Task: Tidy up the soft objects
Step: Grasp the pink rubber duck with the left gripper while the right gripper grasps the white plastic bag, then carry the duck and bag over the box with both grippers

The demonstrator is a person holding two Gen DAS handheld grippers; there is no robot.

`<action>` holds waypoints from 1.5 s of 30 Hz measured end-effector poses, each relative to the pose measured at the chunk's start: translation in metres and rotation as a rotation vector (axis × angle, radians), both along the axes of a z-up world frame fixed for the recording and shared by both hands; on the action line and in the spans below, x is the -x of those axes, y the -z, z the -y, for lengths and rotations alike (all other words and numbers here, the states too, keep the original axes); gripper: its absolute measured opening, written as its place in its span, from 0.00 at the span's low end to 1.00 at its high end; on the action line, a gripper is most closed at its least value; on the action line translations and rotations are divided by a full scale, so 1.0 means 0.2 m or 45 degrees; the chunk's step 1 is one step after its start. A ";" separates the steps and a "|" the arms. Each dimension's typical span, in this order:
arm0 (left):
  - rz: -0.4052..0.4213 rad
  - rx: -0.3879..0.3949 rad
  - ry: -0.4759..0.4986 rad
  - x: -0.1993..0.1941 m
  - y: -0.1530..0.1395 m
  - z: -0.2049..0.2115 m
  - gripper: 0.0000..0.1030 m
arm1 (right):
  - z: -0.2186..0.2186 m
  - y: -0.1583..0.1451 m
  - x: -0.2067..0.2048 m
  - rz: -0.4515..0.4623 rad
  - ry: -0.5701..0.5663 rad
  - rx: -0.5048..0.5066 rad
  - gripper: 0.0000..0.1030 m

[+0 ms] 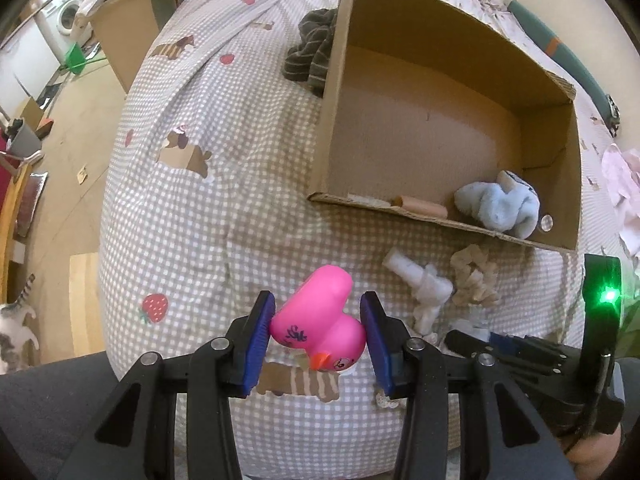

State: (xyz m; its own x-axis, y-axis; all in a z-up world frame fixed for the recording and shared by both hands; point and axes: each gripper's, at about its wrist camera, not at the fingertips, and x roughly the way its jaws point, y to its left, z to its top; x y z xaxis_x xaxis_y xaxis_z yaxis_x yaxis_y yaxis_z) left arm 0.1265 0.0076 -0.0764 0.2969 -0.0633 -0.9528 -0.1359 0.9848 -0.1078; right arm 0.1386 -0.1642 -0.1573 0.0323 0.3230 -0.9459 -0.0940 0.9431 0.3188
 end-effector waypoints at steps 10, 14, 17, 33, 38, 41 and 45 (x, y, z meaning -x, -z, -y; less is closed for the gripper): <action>-0.016 -0.005 -0.019 -0.01 0.02 -0.01 0.39 | 0.13 -0.11 0.09 0.074 0.060 -0.081 0.25; -0.024 -0.027 -0.017 -0.01 0.04 0.00 0.39 | 0.20 -0.13 0.14 0.095 0.072 -0.086 0.25; -0.020 -0.060 -0.015 -0.01 0.06 0.01 0.39 | 0.24 -0.15 0.14 0.109 0.085 -0.094 0.25; 0.067 -0.113 -0.012 0.13 -0.08 0.01 0.39 | 0.36 -0.41 0.20 0.262 0.094 -0.198 0.25; 0.106 -0.149 -0.003 0.18 -0.23 0.04 0.39 | 0.40 -0.48 0.22 0.295 0.122 -0.257 0.25; 0.149 -0.166 0.012 0.18 -0.34 0.06 0.39 | 0.43 -0.51 0.23 0.320 0.122 -0.278 0.25; 0.184 -0.191 0.093 0.15 -0.40 0.15 0.39 | 0.47 -0.55 0.25 0.324 0.127 -0.287 0.25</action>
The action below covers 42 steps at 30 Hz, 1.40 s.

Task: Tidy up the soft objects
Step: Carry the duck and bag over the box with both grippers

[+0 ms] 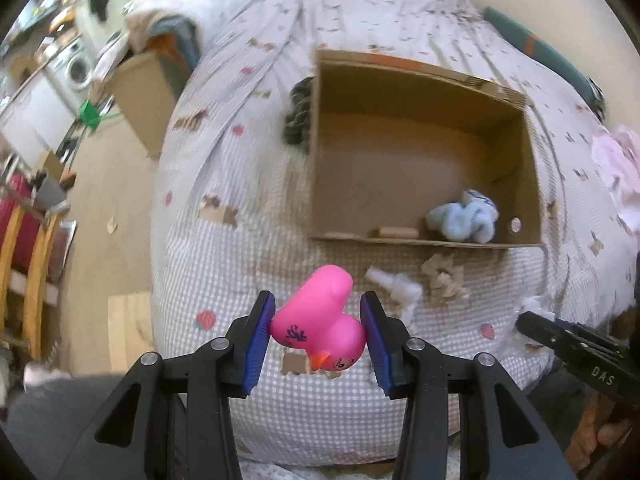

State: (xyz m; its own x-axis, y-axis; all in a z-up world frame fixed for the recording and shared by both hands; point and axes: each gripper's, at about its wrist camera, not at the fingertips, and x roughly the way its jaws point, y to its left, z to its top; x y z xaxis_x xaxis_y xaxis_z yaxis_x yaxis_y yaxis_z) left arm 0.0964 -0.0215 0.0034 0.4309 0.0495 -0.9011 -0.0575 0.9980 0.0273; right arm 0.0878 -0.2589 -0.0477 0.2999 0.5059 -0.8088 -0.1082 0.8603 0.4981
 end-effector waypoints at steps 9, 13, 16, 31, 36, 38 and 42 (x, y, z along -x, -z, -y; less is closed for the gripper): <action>0.001 -0.017 0.111 -0.18 0.05 0.11 0.39 | 0.10 -0.12 0.01 0.061 0.044 -0.031 0.25; 0.020 -0.019 0.120 -0.24 0.03 0.10 0.39 | 0.15 -0.20 -0.03 0.100 0.081 -0.050 0.25; 0.030 0.012 0.093 -0.27 0.03 0.08 0.39 | 0.20 -0.27 -0.09 0.136 0.103 -0.058 0.25; 0.058 0.141 -0.039 -0.48 0.10 -0.05 0.39 | 0.14 -0.33 -0.44 0.251 0.067 -0.008 0.25; 0.077 0.134 -0.007 -0.56 0.12 -0.05 0.39 | 0.05 -0.24 -0.53 0.228 0.033 0.009 0.25; 0.068 0.149 0.000 -0.59 0.14 -0.04 0.39 | 0.01 -0.21 -0.55 0.229 0.013 0.021 0.25; 0.047 0.161 0.016 -0.63 0.21 -0.01 0.39 | -0.04 -0.13 -0.57 0.194 0.005 0.007 0.25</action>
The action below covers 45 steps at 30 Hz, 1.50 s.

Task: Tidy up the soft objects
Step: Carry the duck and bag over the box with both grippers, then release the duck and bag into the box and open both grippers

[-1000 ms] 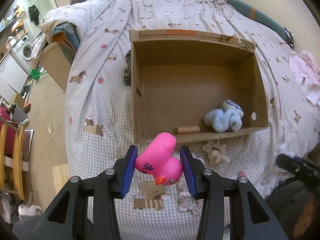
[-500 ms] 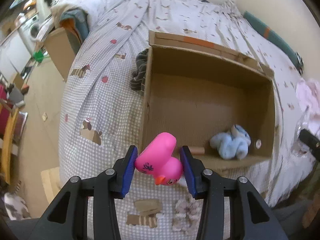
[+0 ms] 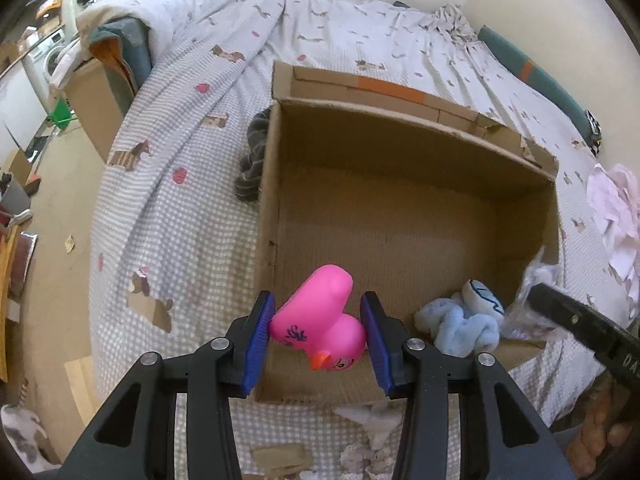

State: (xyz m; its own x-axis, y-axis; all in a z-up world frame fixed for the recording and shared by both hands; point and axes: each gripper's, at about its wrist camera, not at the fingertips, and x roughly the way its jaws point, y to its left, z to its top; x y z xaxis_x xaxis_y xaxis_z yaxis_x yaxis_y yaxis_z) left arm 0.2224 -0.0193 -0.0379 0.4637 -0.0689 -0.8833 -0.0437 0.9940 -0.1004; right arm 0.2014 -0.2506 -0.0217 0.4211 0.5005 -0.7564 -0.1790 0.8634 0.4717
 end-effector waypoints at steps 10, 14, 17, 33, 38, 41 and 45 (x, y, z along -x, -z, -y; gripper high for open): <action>-0.004 -0.048 0.075 -0.03 0.05 0.10 0.39 | -0.08 0.11 -0.05 -0.039 -0.037 0.084 0.25; -0.016 -0.044 0.084 -0.03 0.06 0.11 0.40 | -0.11 0.12 -0.08 -0.048 -0.047 0.077 0.25; -0.034 -0.029 0.064 -0.04 0.08 0.10 0.39 | -0.12 0.13 -0.09 -0.049 -0.056 0.076 0.25; -0.042 -0.051 0.064 -0.04 0.10 0.11 0.39 | -0.16 0.19 -0.14 -0.090 -0.066 0.087 0.25; -0.047 -0.053 0.081 -0.04 0.10 0.13 0.42 | -0.16 0.19 -0.15 -0.094 -0.055 0.075 0.25; -0.031 -0.060 0.078 -0.03 0.09 0.13 0.45 | -0.15 0.18 -0.15 -0.078 -0.046 0.067 0.25; 0.007 -0.069 0.057 -0.02 0.05 0.11 0.51 | -0.13 0.17 -0.15 -0.057 -0.027 0.049 0.34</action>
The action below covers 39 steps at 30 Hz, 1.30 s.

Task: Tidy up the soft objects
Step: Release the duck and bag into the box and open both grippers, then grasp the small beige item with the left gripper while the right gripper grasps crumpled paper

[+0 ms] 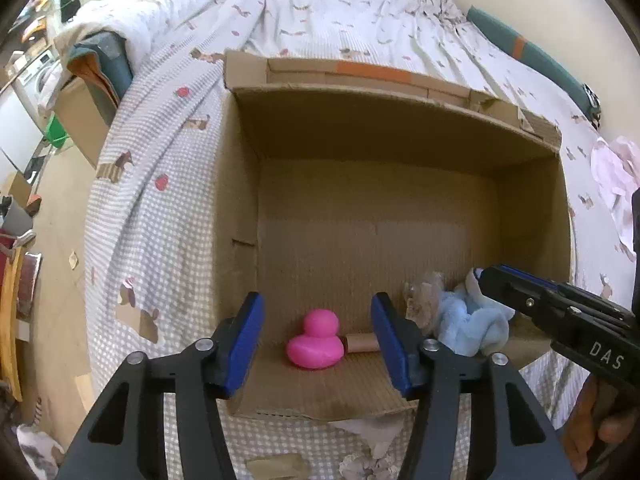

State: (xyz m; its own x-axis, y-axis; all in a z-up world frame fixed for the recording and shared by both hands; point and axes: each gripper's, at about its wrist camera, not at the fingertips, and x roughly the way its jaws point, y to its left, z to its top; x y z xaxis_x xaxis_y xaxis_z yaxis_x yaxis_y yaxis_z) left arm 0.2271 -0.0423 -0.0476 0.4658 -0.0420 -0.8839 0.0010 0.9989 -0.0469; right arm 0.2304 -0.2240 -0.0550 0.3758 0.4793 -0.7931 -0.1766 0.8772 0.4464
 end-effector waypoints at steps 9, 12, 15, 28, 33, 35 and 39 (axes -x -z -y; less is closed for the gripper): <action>0.057 0.027 -0.019 0.02 -0.06 -0.04 0.59 | 0.08 -0.05 0.02 0.055 0.106 0.001 0.80; 0.080 0.039 -0.043 0.04 -0.08 -0.06 0.84 | 0.09 -0.06 0.04 0.051 0.118 -0.014 0.80; 0.105 0.053 -0.065 0.06 -0.11 -0.09 0.88 | 0.10 -0.08 0.05 0.060 0.125 -0.021 0.80; 0.086 0.036 -0.123 0.24 -0.18 -0.19 0.94 | 0.14 -0.16 0.21 0.067 0.125 -0.034 0.93; 0.053 0.044 -0.137 0.33 -0.17 -0.23 0.94 | 0.15 -0.16 0.29 0.059 0.127 -0.031 0.93; 0.043 0.037 -0.138 0.37 -0.16 -0.23 0.94 | 0.16 -0.16 0.32 0.048 0.131 -0.043 0.93; 0.032 0.017 -0.127 0.43 -0.14 -0.23 0.94 | 0.16 -0.16 0.39 0.051 0.122 -0.031 0.93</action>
State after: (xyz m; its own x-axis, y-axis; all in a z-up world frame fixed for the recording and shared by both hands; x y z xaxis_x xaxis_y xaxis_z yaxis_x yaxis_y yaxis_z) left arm 0.1414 0.0028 -0.0190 0.4906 -0.0057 -0.8714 -0.0970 0.9934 -0.0611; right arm 0.1530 -0.2565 -0.0227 0.4518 0.4587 -0.7651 -0.1104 0.8798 0.4623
